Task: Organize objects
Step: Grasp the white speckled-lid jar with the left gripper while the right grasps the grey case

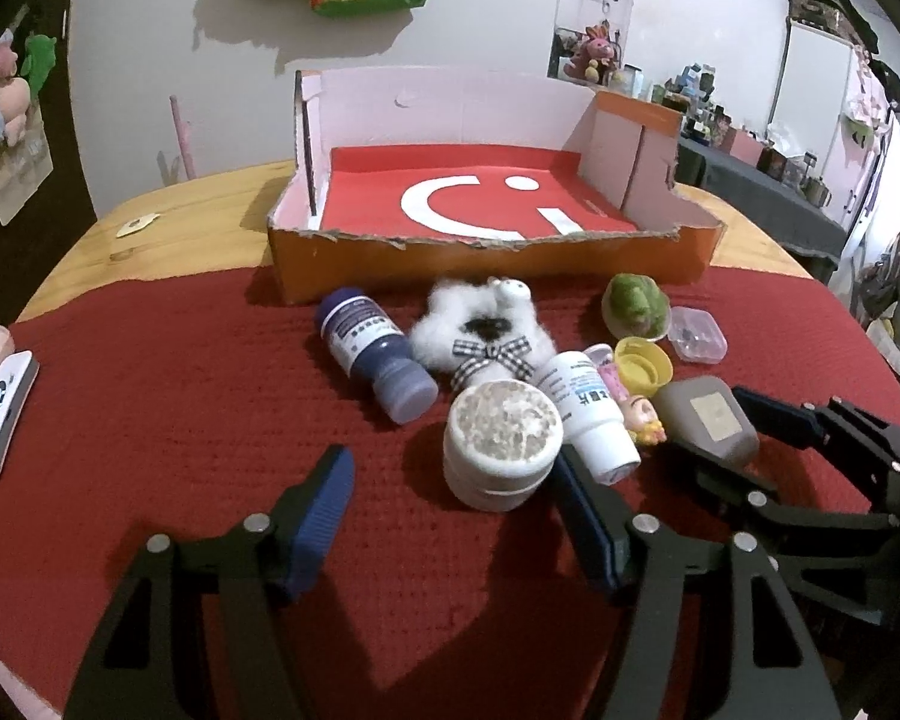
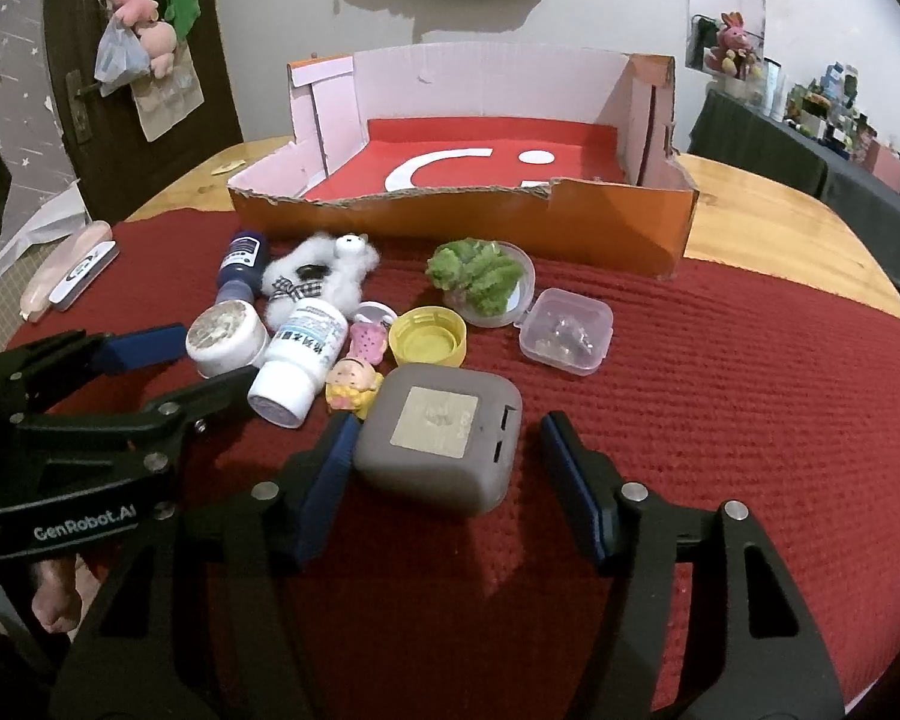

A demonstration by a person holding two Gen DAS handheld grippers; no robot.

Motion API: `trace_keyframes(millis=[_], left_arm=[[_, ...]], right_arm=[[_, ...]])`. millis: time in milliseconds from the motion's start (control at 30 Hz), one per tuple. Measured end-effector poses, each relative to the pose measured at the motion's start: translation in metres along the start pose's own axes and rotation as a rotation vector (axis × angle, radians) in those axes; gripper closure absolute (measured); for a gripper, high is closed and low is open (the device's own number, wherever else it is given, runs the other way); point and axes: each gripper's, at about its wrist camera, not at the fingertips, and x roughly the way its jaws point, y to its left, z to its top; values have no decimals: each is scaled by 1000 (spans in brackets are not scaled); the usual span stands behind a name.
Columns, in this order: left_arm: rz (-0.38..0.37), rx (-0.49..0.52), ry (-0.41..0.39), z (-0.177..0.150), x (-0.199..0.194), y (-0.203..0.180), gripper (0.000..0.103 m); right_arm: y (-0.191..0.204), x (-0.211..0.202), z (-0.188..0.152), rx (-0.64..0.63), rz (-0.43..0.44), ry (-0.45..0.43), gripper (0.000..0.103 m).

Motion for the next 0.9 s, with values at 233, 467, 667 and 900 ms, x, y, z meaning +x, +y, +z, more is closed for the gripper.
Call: trace_keyframes(millis=[233,467,667,900], left_arm=[[4,7,-9,2,3,-2,38],[-29,1,-11,3,-1,1,64],[-32,-2,-14,2,-2,1,65],[-40,-9,-29,4,-10,1,65]], right_arm=[[-2,2,2,5,-2,-2,48],[-1,1,2,3,-6,-1,48],[-3,-3,1,15,-11,-4,48],[-5,-11,5,27,-11,-23,48]])
